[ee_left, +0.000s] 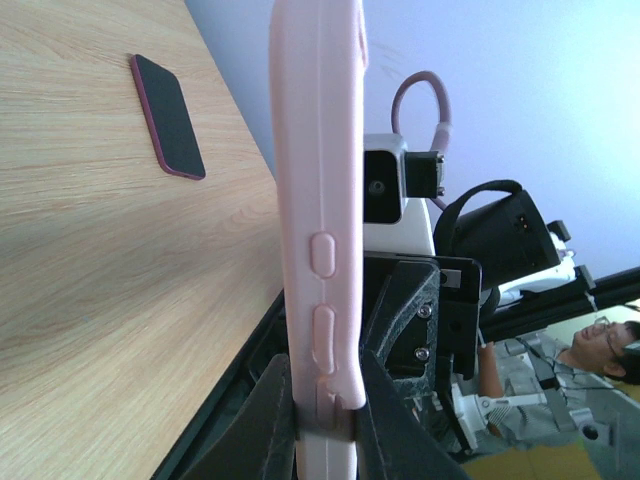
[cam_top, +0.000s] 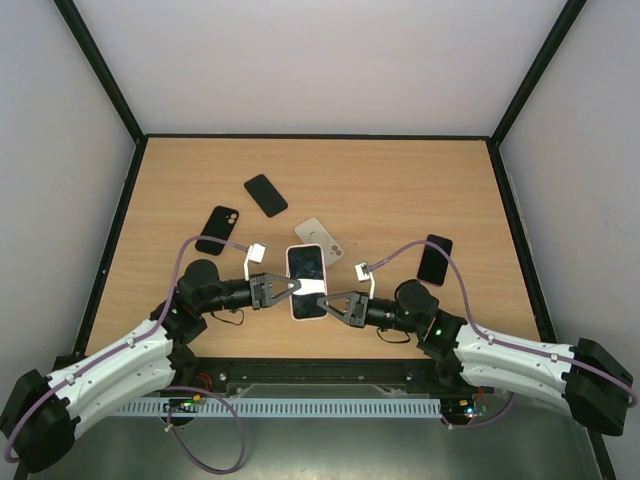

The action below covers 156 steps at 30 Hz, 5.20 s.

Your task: Put the phone into the phone case

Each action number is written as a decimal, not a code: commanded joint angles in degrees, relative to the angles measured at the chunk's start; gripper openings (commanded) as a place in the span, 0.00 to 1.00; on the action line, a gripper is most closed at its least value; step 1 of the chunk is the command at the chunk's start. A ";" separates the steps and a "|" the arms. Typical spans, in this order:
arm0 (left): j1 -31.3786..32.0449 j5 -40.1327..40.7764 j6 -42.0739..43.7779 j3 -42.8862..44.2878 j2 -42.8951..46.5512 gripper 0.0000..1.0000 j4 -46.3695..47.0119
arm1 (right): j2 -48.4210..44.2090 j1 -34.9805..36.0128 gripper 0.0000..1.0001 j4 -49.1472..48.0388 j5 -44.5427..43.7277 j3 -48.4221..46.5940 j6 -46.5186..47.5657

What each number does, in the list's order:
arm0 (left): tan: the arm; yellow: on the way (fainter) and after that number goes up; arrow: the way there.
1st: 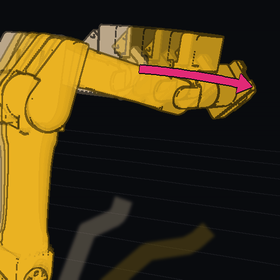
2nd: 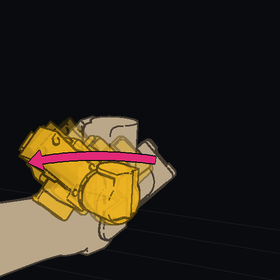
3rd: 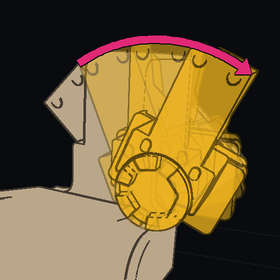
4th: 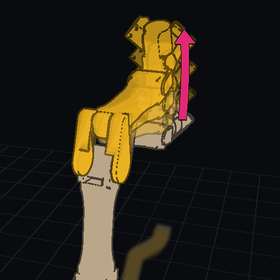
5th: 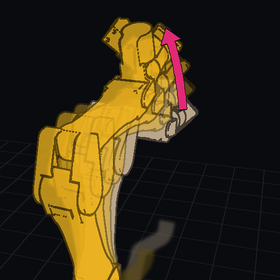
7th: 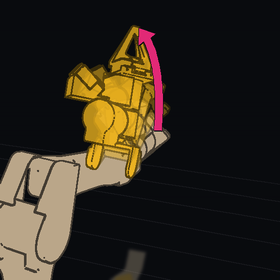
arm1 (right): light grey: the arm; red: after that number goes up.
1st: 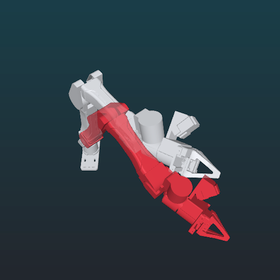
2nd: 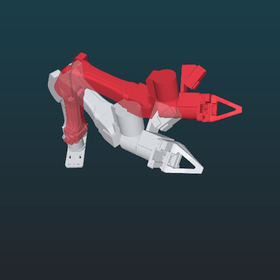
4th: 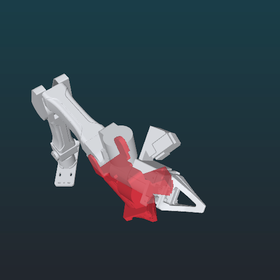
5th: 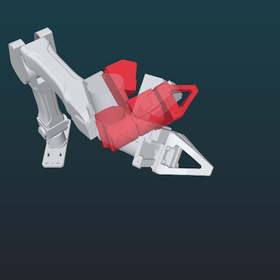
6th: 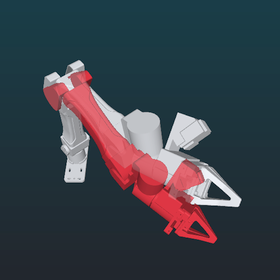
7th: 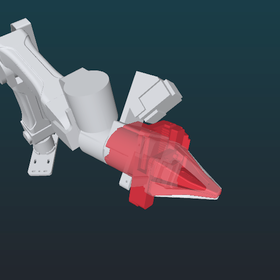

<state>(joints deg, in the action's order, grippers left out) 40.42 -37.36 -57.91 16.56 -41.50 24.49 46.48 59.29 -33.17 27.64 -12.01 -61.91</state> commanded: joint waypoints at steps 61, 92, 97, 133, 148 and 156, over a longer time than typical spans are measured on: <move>-10.64 23.27 12.19 8.96 -8.63 0.97 -39.15 | -2.08 -0.01 0.99 38.59 -33.65 -10.14 3.25; -10.63 27.06 20.98 23.59 -0.20 1.00 -54.24 | 30.35 -36.17 0.98 59.90 -48.20 -26.31 13.80; -10.63 27.04 21.29 23.96 -0.41 0.99 -54.38 | 34.30 -42.71 0.98 56.77 -45.30 -25.89 16.12; -10.63 27.73 20.78 22.92 -0.10 0.99 -53.65 | 40.40 -48.60 0.85 49.64 -23.75 -24.72 19.07; -10.63 27.22 20.01 22.05 -0.51 1.00 -53.13 | 34.21 -46.09 0.78 49.45 -16.23 -20.57 14.87; -10.63 26.41 19.05 21.13 0.35 1.00 -53.14 | 29.35 -45.53 0.74 44.58 -0.69 -19.22 16.73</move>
<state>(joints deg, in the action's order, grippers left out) 30.09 -10.07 -38.17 38.76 -41.98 -28.71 77.41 13.10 9.96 18.68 -32.36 -45.43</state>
